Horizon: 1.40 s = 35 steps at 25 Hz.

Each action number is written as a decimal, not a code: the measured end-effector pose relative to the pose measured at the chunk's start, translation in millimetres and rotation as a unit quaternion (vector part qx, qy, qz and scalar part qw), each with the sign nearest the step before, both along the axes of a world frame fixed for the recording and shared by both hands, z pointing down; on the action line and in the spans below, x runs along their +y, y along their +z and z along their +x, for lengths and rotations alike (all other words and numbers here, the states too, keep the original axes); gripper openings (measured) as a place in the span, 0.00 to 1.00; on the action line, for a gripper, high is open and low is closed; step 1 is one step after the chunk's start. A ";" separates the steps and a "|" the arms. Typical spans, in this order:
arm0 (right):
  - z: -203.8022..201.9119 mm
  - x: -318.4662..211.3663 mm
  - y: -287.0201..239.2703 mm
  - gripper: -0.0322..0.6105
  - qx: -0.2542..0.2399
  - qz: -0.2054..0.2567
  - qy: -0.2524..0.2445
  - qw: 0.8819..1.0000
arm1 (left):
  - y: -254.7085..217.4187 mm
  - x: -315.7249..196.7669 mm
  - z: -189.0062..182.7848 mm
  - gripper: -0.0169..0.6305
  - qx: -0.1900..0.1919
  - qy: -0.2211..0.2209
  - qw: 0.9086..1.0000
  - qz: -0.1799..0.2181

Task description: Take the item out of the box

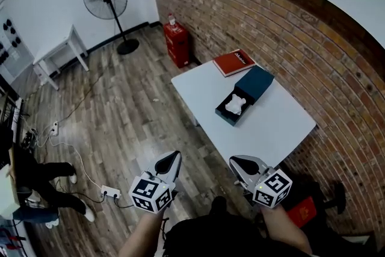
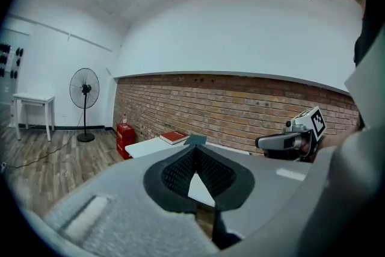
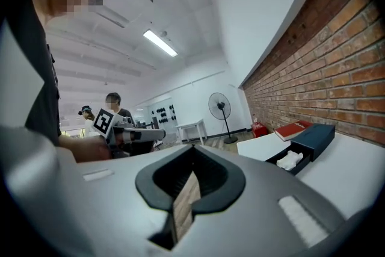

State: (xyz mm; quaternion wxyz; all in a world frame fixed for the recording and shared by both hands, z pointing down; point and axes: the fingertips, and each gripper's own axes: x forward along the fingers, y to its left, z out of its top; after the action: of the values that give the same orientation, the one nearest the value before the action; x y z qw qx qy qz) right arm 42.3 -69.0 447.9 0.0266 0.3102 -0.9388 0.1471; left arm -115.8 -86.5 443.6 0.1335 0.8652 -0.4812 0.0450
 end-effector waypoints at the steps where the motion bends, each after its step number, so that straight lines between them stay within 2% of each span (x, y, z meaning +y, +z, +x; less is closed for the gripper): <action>1: 5.0 -8.9 3.3 0.05 -0.003 -0.005 0.002 1.000 | -0.9 -9.4 7.3 0.03 -0.002 0.005 1.000 0.000; 6: 12.8 -48.9 16.0 0.05 0.004 -0.015 0.004 1.000 | -4.4 -49.4 33.0 0.03 -0.009 0.028 1.000 0.006; 12: 12.2 -85.1 22.5 0.05 0.017 -0.026 0.025 0.999 | 5.0 -95.9 30.6 0.03 0.004 0.044 0.999 -0.003; 16: 7.5 -113.8 19.0 0.05 0.022 -0.027 0.045 0.998 | -0.8 -128.9 22.3 0.03 0.007 0.060 0.998 0.010; 20: -0.2 -136.7 22.9 0.05 0.059 -0.029 0.072 0.995 | -2.1 -153.9 9.1 0.03 0.024 0.073 0.997 0.009; 24: -9.8 -155.3 35.1 0.05 0.118 -0.030 0.093 0.988 | -6.8 -168.3 3.2 0.03 0.027 0.097 0.995 0.021; 29: -15.1 -173.6 52.6 0.05 0.138 -0.048 0.114 0.983 | 1.3 -186.7 6.6 0.03 0.038 0.124 0.991 0.015; 35: 7.9 -208.0 90.5 0.06 0.172 -0.086 0.139 0.971 | 9.8 -217.1 18.5 0.03 0.045 0.140 0.989 0.007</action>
State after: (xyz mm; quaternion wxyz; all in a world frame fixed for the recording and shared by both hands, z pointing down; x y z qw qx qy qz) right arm 50.2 -276.9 538.4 0.1932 0.4551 -0.8516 0.1744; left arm -97.3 -303.6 453.4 0.1413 0.9261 -0.3492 0.0212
